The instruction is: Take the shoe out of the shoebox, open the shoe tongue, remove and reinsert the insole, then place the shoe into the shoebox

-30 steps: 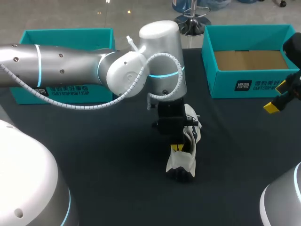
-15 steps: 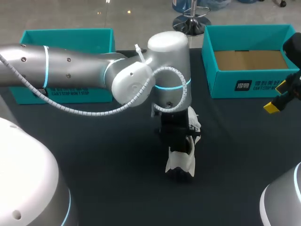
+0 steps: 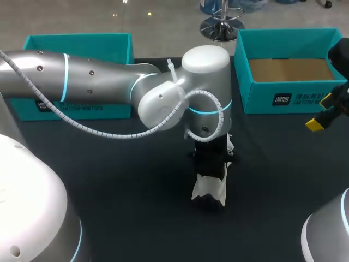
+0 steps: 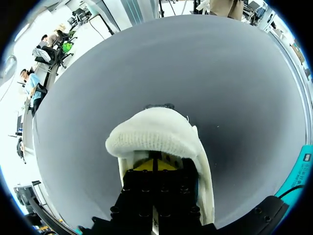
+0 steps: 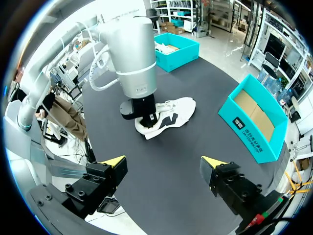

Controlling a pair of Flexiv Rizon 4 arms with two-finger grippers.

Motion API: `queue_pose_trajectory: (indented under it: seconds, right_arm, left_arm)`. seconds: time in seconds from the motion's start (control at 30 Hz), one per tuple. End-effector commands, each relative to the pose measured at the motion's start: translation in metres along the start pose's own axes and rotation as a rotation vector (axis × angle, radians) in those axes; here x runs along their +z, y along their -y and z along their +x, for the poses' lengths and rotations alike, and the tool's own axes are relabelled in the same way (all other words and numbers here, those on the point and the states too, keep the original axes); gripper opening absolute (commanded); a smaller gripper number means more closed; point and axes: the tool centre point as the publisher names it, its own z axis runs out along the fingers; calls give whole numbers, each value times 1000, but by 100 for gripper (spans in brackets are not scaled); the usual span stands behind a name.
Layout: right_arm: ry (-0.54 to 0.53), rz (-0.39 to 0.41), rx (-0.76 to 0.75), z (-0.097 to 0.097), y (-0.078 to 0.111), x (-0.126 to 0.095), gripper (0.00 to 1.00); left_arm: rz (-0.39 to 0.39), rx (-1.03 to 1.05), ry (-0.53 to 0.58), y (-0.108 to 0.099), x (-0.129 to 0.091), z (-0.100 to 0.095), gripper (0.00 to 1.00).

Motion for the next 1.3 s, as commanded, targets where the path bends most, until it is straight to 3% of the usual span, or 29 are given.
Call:
queue_pose_trajectory:
  seconds: [0.03, 0.27, 0.97, 1.3]
  right_arm:
    - [-3, 6, 0, -2, -2, 0, 100]
    - [-3, 6, 0, -2, -2, 0, 100]
    - [-3, 6, 0, -2, -2, 0, 100]
    - [-3, 6, 0, -2, -2, 0, 100]
  left_arm:
    - [-31, 13, -19, 5, -36, 2, 0]
    - [-58, 43, -54, 2, -47, 2, 0]
    - [-120, 60, -130, 1, 32, 19, 0]
    - [-144, 60, -128, -7, 7, 22, 0]
